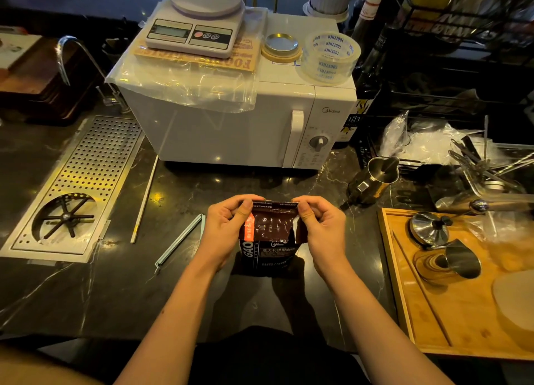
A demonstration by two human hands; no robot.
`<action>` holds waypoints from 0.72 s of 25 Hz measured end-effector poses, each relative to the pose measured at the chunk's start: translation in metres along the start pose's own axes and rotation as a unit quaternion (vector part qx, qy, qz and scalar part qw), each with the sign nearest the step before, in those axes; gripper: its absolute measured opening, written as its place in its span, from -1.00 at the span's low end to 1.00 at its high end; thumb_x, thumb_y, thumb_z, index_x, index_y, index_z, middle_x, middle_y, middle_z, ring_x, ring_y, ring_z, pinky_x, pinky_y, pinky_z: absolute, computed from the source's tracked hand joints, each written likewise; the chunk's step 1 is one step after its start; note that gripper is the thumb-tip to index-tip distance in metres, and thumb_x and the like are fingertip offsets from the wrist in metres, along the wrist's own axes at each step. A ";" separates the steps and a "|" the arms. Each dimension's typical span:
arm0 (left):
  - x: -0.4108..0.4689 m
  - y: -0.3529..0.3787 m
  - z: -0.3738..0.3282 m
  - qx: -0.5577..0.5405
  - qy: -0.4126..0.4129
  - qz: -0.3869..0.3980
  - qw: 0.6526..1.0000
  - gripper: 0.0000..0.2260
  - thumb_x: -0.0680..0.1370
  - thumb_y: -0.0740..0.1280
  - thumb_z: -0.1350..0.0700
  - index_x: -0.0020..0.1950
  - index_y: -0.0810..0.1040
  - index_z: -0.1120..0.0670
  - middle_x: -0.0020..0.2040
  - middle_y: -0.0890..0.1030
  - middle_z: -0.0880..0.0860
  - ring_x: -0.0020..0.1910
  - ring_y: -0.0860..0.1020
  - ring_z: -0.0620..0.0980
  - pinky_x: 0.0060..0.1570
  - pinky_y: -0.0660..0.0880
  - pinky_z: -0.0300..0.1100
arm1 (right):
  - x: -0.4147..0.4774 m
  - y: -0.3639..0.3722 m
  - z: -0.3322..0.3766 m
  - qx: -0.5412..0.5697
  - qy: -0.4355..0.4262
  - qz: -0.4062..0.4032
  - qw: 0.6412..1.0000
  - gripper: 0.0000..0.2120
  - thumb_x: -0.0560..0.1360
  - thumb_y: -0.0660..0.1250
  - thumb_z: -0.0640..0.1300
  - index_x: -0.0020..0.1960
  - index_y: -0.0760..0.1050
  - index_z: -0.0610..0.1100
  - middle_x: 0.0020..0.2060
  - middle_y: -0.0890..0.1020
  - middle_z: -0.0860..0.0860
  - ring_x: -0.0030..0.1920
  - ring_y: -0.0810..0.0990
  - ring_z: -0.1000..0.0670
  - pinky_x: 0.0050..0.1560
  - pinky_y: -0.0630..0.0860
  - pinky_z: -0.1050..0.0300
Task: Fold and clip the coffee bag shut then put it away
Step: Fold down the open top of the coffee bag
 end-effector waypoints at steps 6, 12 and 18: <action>0.001 -0.002 -0.003 0.027 -0.002 0.026 0.999 -0.75 0.53 0.25 0.03 0.07 0.64 0.11 -0.06 0.74 0.02 -0.06 0.70 -0.04 -0.12 0.62 -0.21 | 0.005 -0.002 0.002 -0.026 -0.005 0.035 0.999 -0.78 0.58 0.27 -0.26 -0.08 0.62 -0.01 -0.23 0.71 0.01 -0.15 0.70 0.00 -0.10 0.62 0.13; 0.001 -0.006 -0.004 0.055 0.009 0.005 0.998 -0.82 0.60 0.24 0.19 0.06 0.64 0.06 -0.15 0.74 -0.05 -0.12 0.70 -0.12 -0.15 0.59 -0.30 | 0.005 -0.003 0.000 -0.024 -0.011 0.009 1.000 -0.84 0.55 0.32 -0.25 -0.08 0.63 -0.04 -0.27 0.72 -0.03 -0.21 0.71 -0.10 -0.15 0.64 -0.02; -0.001 -0.005 -0.002 0.074 0.030 -0.018 0.997 -0.85 0.55 0.35 0.23 0.04 0.65 0.03 -0.08 0.74 -0.02 -0.02 0.69 -0.06 -0.04 0.62 -0.21 | -0.001 0.001 -0.009 0.031 0.004 -0.031 0.999 -0.91 0.56 0.32 -0.17 -0.03 0.61 -0.09 -0.28 0.72 0.04 -0.18 0.71 0.03 -0.14 0.62 0.13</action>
Point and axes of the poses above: each hand's wrist, its own x-axis towards the middle knuckle, its own y-axis out of the palm, z = x × y, the point moved 6 cm from there along x, towards the middle knuckle
